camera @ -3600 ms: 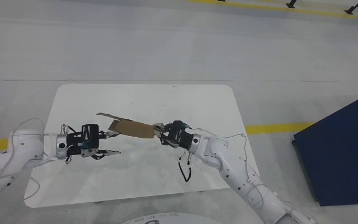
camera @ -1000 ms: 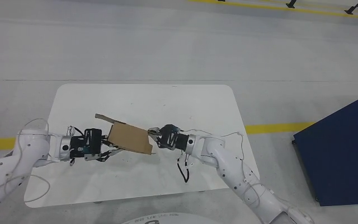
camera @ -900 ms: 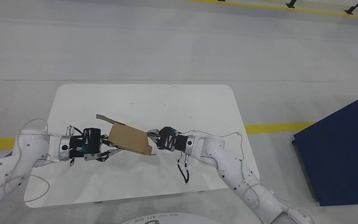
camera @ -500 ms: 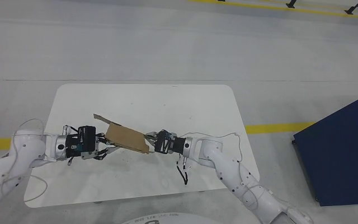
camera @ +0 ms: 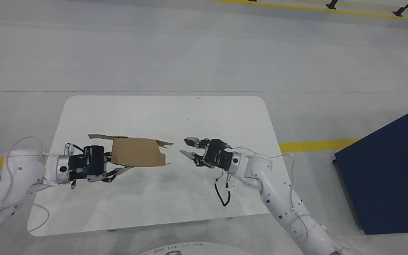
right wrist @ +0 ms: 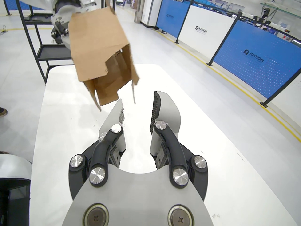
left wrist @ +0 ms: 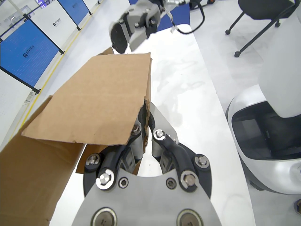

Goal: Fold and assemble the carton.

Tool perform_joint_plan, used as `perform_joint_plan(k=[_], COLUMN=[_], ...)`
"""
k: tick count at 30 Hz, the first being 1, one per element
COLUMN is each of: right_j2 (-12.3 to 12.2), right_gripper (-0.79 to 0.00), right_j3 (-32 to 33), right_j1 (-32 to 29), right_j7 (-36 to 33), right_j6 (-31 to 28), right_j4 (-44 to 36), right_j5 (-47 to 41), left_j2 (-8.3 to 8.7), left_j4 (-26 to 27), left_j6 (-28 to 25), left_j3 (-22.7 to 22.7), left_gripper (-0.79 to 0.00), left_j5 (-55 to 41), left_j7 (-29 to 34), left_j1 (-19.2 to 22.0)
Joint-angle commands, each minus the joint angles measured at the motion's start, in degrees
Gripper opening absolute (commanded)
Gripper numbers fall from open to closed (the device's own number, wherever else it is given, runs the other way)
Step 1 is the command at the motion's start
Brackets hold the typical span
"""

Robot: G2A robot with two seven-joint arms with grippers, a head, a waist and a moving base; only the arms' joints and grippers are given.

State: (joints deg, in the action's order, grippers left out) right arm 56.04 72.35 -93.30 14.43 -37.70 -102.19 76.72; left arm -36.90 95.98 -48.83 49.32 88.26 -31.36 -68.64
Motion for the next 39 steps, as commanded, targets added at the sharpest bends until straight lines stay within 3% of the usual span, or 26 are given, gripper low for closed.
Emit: perform_joint_plan(k=[1, 5, 10, 14, 24, 31, 39], right_j2=[-0.13, -0.02, 0.64, 1.02, 0.69, 0.18, 0.21], right_gripper=[-0.517, -0.536, -0.52, -0.489, -0.437, -0.419, -0.357], right_j3=[1.54, 2.14, -0.57, -2.4, -2.86, -3.16, -5.91], right_j1=[-0.77, -0.33, 2.84, 4.64, 3.64, 4.15, 6.14], right_j7=[1.11, 0.33, -4.05, -5.97, -5.39, -5.54, -8.17], right_j6=[-0.02, 0.57, 1.85, 0.84, -6.78, -17.16, -20.3], right_j4=[0.15, 1.02, 2.6, 3.35, 1.8, 1.96, 2.67], right_j5=[-1.67, -4.16, -5.94, -7.07, -6.67, -7.75, -9.41], left_j2=[0.36, 1.09, 2.17, 2.63, 2.57, 1.99, 1.37], left_j4=[1.49, 4.7, 4.31, 2.82, 2.63, 1.18, 0.64], left_j6=[2.23, 0.45, -5.65, -5.75, -5.65, -6.26, -6.74], left_j3=[0.77, 1.8, 3.76, 4.22, 0.12, -2.61, -5.1], left_gripper=[-0.785, -0.785, -0.785, -0.785, -0.785, -0.785, -0.785], left_j5=[1.63, 1.93, 3.31, 6.53, 6.1, 4.99, 4.66], left_j7=[3.65, 2.45, -11.43, -18.34, -18.44, -17.83, -17.35], left_j1=[-1.76, -4.74, -6.09, -6.4, -3.46, -0.71, 1.54])
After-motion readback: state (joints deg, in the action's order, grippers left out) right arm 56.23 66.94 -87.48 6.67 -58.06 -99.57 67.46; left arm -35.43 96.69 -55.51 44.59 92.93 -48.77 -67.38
